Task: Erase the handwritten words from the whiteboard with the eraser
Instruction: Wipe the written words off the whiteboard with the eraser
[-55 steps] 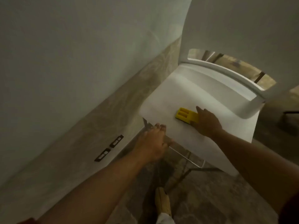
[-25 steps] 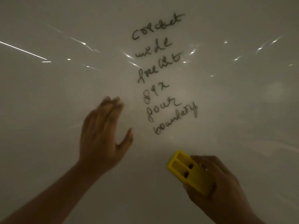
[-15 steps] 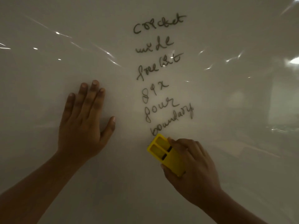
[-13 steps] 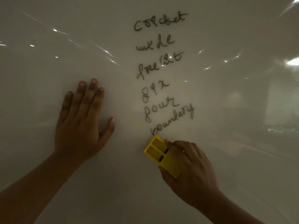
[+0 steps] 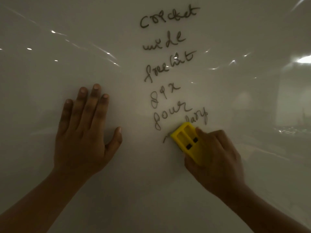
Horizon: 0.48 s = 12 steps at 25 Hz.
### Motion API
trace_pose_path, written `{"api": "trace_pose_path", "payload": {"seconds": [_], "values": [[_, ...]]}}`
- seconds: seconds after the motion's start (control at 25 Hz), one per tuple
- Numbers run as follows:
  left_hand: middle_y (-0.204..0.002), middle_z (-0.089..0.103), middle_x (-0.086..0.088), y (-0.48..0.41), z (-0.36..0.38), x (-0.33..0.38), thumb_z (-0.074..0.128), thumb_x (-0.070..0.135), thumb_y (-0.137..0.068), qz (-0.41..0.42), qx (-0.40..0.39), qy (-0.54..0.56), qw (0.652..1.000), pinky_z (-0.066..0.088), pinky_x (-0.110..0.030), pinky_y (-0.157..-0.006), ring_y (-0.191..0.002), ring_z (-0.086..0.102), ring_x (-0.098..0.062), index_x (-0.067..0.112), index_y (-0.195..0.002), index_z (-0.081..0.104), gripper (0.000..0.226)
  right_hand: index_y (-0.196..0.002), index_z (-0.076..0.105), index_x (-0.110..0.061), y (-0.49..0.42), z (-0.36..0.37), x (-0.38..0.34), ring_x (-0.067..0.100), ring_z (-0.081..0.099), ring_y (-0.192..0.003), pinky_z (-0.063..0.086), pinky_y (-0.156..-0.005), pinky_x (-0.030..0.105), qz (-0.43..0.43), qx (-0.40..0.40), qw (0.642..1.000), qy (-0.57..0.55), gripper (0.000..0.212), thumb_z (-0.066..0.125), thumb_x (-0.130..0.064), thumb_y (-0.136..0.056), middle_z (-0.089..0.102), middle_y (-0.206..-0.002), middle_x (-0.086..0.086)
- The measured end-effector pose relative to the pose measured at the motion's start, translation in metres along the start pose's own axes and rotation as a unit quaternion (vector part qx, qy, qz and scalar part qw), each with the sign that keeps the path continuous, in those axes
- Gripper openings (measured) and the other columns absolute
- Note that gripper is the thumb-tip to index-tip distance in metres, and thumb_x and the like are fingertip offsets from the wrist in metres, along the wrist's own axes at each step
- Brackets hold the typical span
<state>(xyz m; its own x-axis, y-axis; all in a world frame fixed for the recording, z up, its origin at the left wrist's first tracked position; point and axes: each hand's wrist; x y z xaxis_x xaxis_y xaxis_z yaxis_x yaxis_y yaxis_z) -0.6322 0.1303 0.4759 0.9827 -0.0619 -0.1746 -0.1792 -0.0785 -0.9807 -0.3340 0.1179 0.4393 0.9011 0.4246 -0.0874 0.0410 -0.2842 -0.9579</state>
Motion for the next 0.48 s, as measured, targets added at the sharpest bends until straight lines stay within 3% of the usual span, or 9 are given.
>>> {"api": "trace_pose_path", "payload": {"seconds": [0.08, 0.2, 0.24, 0.4, 0.48], "values": [[-0.167, 0.025, -0.013, -0.001, 0.0, 0.001, 0.043, 0.046, -0.096, 0.001, -0.003, 0.003, 1.0, 0.018, -0.052, -0.128, -0.156, 0.02, -0.032, 0.009, -0.156, 0.028, 0.073, -0.123, 0.058, -0.016, -0.004, 0.004, -0.01, 0.029, 0.059, -0.08, 0.052, -0.066, 0.036, 0.001, 0.007, 1.0, -0.02, 0.063, 0.071, -0.043, -0.068, 0.055, -0.098, 0.005], [-0.167, 0.024, -0.013, -0.001, -0.001, -0.001, 0.044, 0.046, -0.096, 0.006, -0.003, 0.001, 1.0, 0.018, -0.052, -0.128, -0.156, 0.02, -0.032, 0.009, -0.156, 0.028, 0.073, -0.116, 0.062, -0.014, 0.012, 0.011, -0.016, 0.03, 0.059, -0.076, 0.05, -0.063, 0.038, -0.145, -0.039, 0.989, 0.005, 0.053, 0.073, -0.04, -0.071, 0.06, -0.092, 0.007], [-0.167, 0.024, -0.013, -0.001, -0.001, -0.001, 0.043, 0.046, -0.096, 0.006, -0.005, 0.002, 1.0, 0.017, -0.052, -0.128, -0.156, 0.02, -0.032, 0.009, -0.156, 0.028, 0.073, -0.113, 0.064, -0.014, 0.011, 0.008, -0.008, 0.031, 0.059, -0.075, 0.05, -0.063, 0.038, -0.152, -0.034, 0.988, 0.023, 0.051, 0.074, -0.039, -0.07, 0.061, -0.091, 0.007], [-0.167, 0.025, -0.012, -0.001, 0.0, 0.002, 0.042, 0.046, -0.096, 0.0, -0.004, 0.001, 1.0, 0.018, -0.051, -0.128, -0.156, 0.02, -0.031, 0.009, -0.156, 0.028, 0.072, -0.117, 0.063, -0.013, -0.017, -0.002, 0.018, 0.034, 0.059, -0.078, 0.051, -0.066, 0.041, 0.01, 0.062, 0.998, 0.024, 0.057, 0.073, -0.038, -0.067, 0.056, -0.093, 0.009], [-0.167, 0.025, -0.012, -0.001, 0.0, 0.001, 0.043, 0.046, -0.096, 0.005, -0.003, 0.006, 1.0, 0.019, -0.052, -0.128, -0.156, 0.02, -0.031, 0.009, -0.156, 0.029, 0.072, -0.12, 0.062, -0.013, -0.015, 0.004, 0.005, 0.031, 0.057, -0.078, 0.051, -0.066, 0.039, -0.013, 0.058, 0.998, 0.009, 0.06, 0.074, -0.037, -0.066, 0.057, -0.092, 0.009]]}}
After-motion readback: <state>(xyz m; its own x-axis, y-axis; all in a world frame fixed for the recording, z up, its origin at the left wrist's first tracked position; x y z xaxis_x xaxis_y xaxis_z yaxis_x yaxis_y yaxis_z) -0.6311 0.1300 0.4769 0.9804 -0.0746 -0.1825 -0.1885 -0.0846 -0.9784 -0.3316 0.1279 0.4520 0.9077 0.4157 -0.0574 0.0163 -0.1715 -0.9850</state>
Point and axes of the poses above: each hand's wrist, its own y-axis away from the middle knuckle, its own z-axis out of the palm, x = y × z
